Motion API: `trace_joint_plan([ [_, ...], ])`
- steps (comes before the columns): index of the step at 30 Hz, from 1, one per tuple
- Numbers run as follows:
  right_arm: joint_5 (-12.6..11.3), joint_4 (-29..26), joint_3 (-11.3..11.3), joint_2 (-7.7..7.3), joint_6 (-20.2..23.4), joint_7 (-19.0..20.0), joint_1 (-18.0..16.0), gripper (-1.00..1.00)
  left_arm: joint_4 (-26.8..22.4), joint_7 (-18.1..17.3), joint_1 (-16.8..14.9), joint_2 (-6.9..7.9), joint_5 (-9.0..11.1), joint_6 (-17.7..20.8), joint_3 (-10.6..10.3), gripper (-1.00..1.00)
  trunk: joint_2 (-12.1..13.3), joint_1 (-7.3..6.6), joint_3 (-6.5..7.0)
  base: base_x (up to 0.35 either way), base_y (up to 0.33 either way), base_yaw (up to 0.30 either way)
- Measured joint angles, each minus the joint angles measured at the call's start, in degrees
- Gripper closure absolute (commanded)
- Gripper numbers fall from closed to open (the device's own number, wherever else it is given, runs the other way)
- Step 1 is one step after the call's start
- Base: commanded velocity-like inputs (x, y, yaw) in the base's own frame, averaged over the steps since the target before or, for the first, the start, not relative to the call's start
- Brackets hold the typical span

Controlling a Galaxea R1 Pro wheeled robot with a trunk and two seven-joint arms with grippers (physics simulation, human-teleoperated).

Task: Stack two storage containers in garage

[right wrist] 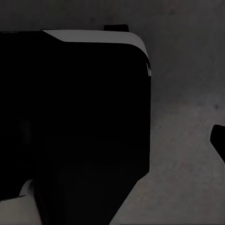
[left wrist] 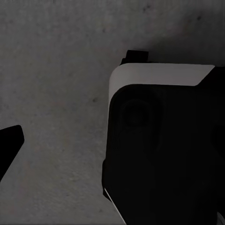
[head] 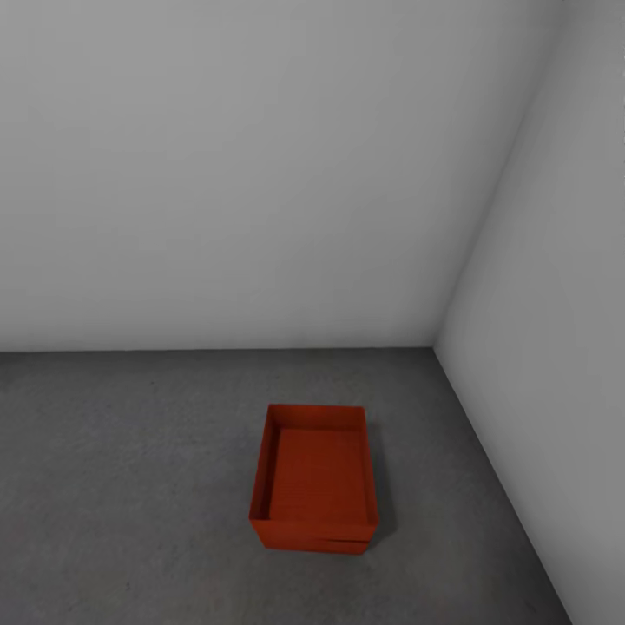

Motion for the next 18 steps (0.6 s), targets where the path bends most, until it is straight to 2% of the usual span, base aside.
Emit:
trace_joint_plan([
  [11, 0.00, -0.03, 0.00, 0.00, 0.00, 0.00, 0.00, -1.00, 0.01, -0.01, 0.00, 0.00, 0.00, 0.00, -0.04, -1.00, 0.00, 0.00, 0.97, 0.000, 0.000, 0.000],
  [18, 0.08, -0.05, 0.00, 0.00, -0.01, 0.01, 0.00, -1.00, 0.03, 0.00, 0.00, 0.00, 0.00, 0.00, -0.02, -1.00, 0.00, 0.00, 1.14, 0.000, 0.000, 0.000],
])
